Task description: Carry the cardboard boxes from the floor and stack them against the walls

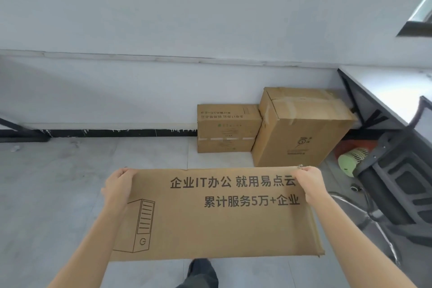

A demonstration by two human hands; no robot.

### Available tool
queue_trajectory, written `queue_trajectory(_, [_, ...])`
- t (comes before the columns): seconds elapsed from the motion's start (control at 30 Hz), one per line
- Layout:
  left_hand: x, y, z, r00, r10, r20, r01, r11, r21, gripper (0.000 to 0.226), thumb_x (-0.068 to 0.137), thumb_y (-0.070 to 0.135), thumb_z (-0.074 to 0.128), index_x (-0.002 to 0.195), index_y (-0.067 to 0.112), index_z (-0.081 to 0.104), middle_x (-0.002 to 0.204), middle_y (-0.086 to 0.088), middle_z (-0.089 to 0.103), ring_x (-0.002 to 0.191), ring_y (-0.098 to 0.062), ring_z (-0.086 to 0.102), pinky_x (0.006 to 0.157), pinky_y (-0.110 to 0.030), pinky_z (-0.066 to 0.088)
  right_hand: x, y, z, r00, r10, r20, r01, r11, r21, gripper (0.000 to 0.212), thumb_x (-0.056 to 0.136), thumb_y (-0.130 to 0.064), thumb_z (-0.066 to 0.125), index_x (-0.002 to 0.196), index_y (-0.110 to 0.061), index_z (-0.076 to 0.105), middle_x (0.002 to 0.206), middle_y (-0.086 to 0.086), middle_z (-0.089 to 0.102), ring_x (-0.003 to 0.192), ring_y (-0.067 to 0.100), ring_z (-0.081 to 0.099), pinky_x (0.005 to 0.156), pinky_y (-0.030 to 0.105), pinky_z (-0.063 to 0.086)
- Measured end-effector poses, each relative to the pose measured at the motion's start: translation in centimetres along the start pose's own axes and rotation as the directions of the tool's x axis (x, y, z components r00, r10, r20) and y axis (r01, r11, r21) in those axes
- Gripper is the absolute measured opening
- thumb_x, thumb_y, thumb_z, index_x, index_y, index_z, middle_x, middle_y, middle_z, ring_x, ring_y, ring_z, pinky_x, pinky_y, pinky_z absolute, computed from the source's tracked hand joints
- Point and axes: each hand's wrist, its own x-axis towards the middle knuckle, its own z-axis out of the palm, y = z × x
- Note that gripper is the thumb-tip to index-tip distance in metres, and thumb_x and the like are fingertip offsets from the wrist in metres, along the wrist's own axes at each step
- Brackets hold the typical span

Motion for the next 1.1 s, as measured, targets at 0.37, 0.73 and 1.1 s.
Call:
queue_trajectory(0.37, [12.9,6.5,11.0,1.0,0.009,0.012,-0.008,1.0,-0.013,0.016,0.086,0.016,0.058,0.071,0.021,0.062,0.084,0.001,0.06,0.112,-0.028,0.05,0.099,-0.039,0.036,14.3,-7.8,4.3,0.998,0.062,-0.013,-0.061,0.997,0.047,0.017,0.084,-0.003,0.053,0.099,0.004,0.059,0.087,0.012,0.057,0.079,0.023,0.048,0.069,0.032,0.038])
queue_trajectory(0.73, [19.4,10.3,22.2,0.995,0.008,-0.102,-0.007,1.0,0.014,0.01,0.09,0.011,0.053,0.084,0.012,0.062,0.095,-0.002,0.057,0.096,-0.02,0.046,0.084,-0.03,0.033,30.5,-11.8,7.6,0.992,0.077,0.097,-0.077,0.997,0.0,0.023,0.085,-0.007,0.053,0.106,0.0,0.059,0.095,0.013,0.061,0.088,0.028,0.054,0.076,0.036,0.044])
queue_trajectory(1.1, [24.4,11.6,32.9,0.978,-0.174,-0.118,0.177,0.984,0.018,0.009,0.091,0.009,0.053,0.095,0.008,0.06,0.103,-0.006,0.054,0.096,-0.021,0.044,0.078,-0.027,0.034,42.8,-13.3,8.9,0.972,0.159,0.175,-0.135,0.981,-0.14,0.018,0.081,-0.012,0.054,0.097,-0.005,0.059,0.104,0.016,0.06,0.093,0.031,0.057,0.081,0.041,0.051])
